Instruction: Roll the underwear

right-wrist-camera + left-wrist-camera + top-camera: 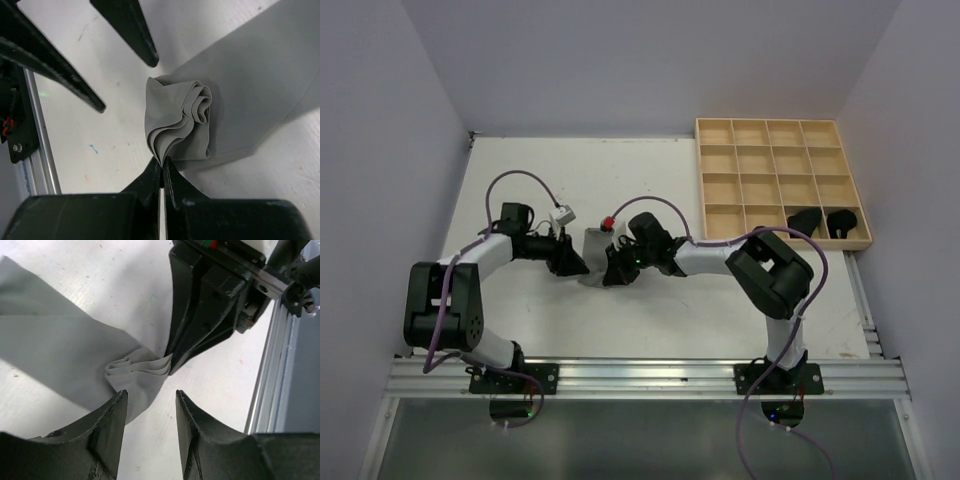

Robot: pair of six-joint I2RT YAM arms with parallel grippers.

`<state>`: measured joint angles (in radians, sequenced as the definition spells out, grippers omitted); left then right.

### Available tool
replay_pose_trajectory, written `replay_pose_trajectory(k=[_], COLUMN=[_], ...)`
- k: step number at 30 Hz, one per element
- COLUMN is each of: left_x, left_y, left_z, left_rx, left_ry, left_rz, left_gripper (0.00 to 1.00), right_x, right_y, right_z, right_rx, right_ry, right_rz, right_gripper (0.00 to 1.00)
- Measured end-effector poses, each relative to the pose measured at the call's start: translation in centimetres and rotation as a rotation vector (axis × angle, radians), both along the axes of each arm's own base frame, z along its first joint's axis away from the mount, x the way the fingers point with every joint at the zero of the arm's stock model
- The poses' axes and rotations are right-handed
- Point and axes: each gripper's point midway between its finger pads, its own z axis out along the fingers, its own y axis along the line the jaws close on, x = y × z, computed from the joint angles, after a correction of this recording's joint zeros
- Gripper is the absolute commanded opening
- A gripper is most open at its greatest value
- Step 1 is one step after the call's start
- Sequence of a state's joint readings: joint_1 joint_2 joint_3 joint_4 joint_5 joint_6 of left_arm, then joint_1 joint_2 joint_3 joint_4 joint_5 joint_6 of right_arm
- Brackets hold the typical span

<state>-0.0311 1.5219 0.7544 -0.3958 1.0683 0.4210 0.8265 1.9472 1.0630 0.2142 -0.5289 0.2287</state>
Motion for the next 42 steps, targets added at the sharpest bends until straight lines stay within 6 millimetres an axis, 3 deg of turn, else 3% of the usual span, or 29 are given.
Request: replay_pose_trajectory(k=[6, 9, 12, 16, 24, 31, 39, 42], left_x=[1.4, 0.9, -0.5, -2.8, -4.9, -6.2, -4.4, -3.9], left_y=[3.5, 5.2, 5.6, 5.8, 5.4, 3.0, 1.8, 1.9], left_z=[0.1, 0.2, 0.6, 0.7, -2.0, -3.6, -4.1, -4.8], left_rx=[0.043, 0.096, 0.155, 0.239, 0.351, 0.380, 0.441, 0.461], left_ry=[-0.151, -0.287, -0.459, -0.689, -0.933, -1.116, -1.221, -1.214], left_rz=[0.018, -0.039, -0.138, -0.275, -0.532, -0.722, -0.774, -0.790], left_gripper=[0.48, 0.48, 0.50, 0.55, 0.57, 0.56, 0.52, 0.45], right_x=[-0.9, -0.8, -0.5, -1.5, -2.0, -2.0, -2.4, -2.5], right_y=[0.9, 1.7, 2.7, 2.4, 2.5, 2.7, 3.2, 3.2], right_z=[1.3, 1.7, 1.0, -1.8, -2.1, -2.2, -2.4, -2.4], right_rx=[-0.013, -0.022, -0.034, -0.076, -0.025, -0.001, 0.014, 0.022], right_ry=[0.049, 0.071, 0.110, 0.223, 0.392, 0.531, 0.630, 0.661], right_rz=[0.049, 0.069, 0.084, 0.088, 0.085, 0.070, 0.078, 0.083], right_gripper=[0.00, 0.00, 0.00, 0.00, 0.00, 0.00, 0.00, 0.00])
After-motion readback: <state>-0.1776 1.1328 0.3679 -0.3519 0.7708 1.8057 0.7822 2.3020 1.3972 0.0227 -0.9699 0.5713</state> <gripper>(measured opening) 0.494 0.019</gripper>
